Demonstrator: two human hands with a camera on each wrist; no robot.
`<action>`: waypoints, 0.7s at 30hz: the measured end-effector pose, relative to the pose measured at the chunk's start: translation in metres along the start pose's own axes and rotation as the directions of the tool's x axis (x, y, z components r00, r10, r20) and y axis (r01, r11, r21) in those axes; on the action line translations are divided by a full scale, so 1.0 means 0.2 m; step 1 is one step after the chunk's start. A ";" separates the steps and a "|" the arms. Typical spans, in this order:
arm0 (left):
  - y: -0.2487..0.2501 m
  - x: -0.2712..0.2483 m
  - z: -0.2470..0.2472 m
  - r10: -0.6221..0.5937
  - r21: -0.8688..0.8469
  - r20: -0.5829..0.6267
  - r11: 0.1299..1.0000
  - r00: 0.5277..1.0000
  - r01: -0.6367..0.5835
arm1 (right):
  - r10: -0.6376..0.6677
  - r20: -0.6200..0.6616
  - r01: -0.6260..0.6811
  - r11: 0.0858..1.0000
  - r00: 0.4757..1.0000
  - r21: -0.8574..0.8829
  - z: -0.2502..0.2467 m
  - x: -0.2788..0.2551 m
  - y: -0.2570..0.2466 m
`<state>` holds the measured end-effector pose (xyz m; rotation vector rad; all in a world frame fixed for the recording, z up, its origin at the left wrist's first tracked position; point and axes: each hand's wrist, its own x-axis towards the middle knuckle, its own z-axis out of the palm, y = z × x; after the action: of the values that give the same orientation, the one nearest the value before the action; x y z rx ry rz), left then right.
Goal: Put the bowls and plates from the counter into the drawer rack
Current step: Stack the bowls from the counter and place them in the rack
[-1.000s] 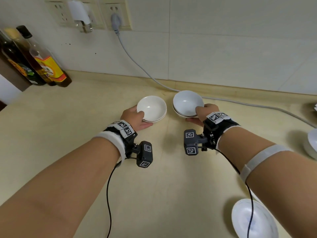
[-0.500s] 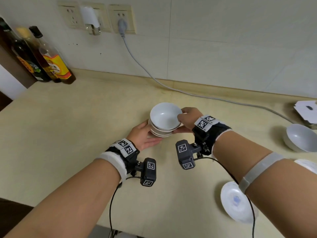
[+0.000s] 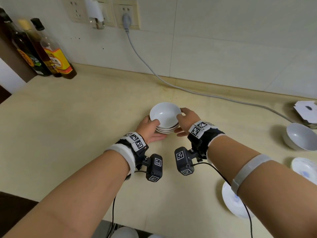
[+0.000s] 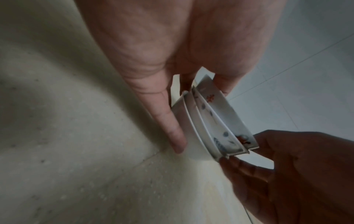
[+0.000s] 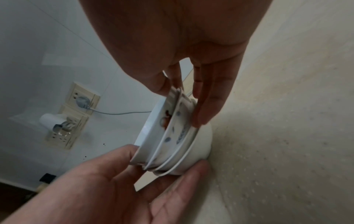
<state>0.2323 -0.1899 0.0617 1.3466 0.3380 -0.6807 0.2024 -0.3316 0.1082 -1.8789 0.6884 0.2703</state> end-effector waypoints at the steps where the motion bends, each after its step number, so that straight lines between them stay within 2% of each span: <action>1: 0.00 0.00 0.00 0.002 -0.006 0.001 1.000 1.000 -0.002 | 0.023 0.025 -0.024 1.000 0.999 0.015 0.00 -0.01 0.00; 5: -0.03 -0.04 -0.02 0.034 -0.006 -0.005 0.999 0.999 -0.034 | 0.135 0.100 -0.147 0.981 0.986 0.129 0.02 -0.06 0.02; 9: -0.14 -0.19 -0.09 0.026 -0.029 -0.008 0.999 1.000 -0.027 | 0.190 0.170 -0.211 0.970 0.967 0.119 0.01 -0.19 0.08; 14: -0.30 -0.46 -0.15 0.038 -0.038 -0.017 0.999 0.999 -0.039 | 0.193 0.286 -0.174 0.980 0.938 -0.092 0.01 -0.40 0.16; 21: -0.50 -0.96 -0.14 0.149 0.048 -0.121 0.988 0.981 -0.144 | 0.126 0.448 -0.091 0.991 0.885 -0.098 0.00 -0.65 0.34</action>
<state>0.0273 -0.1220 0.0925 1.4398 0.3229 -0.4834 0.0585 -0.3060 0.1175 -1.7569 0.4642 0.7907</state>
